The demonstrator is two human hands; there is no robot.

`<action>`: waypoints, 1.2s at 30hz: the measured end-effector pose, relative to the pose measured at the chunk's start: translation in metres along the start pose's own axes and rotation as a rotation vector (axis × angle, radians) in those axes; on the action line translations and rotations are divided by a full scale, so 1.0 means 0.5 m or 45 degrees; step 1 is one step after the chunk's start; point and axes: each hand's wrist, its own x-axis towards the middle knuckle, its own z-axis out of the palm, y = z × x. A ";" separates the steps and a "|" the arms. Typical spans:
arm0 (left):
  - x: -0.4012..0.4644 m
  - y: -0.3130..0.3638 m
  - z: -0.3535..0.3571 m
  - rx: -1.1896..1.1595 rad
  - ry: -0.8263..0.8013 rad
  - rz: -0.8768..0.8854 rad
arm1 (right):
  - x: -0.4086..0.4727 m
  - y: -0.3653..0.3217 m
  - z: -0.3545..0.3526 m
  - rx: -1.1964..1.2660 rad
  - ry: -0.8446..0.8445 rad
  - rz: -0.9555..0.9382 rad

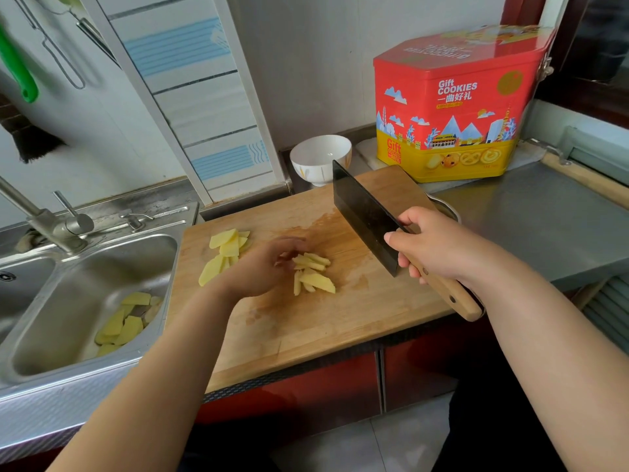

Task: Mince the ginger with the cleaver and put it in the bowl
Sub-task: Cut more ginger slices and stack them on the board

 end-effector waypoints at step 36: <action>0.060 0.093 -0.015 0.817 -0.510 0.211 | -0.009 -0.013 0.010 -0.030 -0.046 -0.063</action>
